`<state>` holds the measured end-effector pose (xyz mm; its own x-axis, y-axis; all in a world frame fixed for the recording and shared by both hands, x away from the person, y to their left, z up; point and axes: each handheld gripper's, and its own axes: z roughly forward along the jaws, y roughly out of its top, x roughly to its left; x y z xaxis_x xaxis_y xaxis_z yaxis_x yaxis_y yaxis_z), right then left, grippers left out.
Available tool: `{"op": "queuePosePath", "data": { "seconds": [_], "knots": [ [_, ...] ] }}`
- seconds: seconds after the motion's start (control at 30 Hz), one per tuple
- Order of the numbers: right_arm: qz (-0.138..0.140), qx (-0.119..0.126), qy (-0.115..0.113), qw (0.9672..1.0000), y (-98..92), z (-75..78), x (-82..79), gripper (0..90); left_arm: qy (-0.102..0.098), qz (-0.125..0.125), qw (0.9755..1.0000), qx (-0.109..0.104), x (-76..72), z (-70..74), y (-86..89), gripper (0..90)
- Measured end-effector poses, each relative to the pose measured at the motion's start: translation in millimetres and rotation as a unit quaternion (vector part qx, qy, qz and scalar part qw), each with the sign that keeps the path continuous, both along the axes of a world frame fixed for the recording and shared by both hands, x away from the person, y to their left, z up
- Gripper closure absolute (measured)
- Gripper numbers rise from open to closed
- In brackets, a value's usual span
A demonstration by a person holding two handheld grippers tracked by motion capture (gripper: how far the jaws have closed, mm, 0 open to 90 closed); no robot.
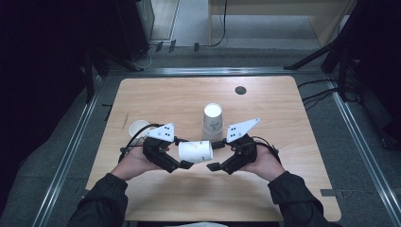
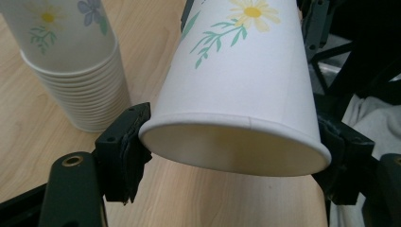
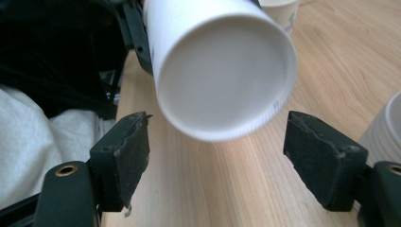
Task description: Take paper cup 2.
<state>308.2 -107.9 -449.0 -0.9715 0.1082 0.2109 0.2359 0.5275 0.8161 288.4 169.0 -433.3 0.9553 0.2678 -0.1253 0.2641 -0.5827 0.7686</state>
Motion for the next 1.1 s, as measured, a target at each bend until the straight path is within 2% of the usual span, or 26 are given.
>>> {"op": "queuePosePath", "data": {
  "seconds": [0.1,0.27,0.37,0.43,0.6,0.87,1.1],
  "knots": [
    [0.001,-0.010,-0.006,0.9999,0.9,-2.9,-0.1,24.9,-0.009,-0.001,0.9996,0.027,0.4,2.6,0.9,23.6],
    [0.000,-0.019,-0.022,0.9996,3.3,-6.4,-0.3,25.0,-0.003,-0.008,0.9980,0.063,3.0,1.3,-0.6,23.6],
    [-0.002,-0.024,-0.012,0.9996,4.1,-8.1,0.8,25.7,0.005,-0.015,0.9952,0.096,3.0,-2.2,-5.9,23.5],
    [-0.004,-0.020,-0.010,0.9997,5.1,-7.8,1.5,25.9,0.021,-0.016,0.9946,0.100,2.7,-2.8,-10.1,23.5],
    [0.002,-0.025,-0.013,0.9996,9.5,-9.4,0.3,25.9,0.020,-0.022,0.9900,0.138,3.5,-6.3,-19.5,23.5],
    [0.020,-0.043,-0.016,0.9988,20.7,-16.2,-1.5,26.9,0.017,-0.043,0.9854,0.164,1.5,-14.5,-34.8,23.4],
    [0.034,-0.065,-0.017,0.9972,29.8,-21.7,-4.2,28.8,0.019,-0.047,0.9845,0.168,0.7,-17.0,-39.3,23.4]
  ]
}}
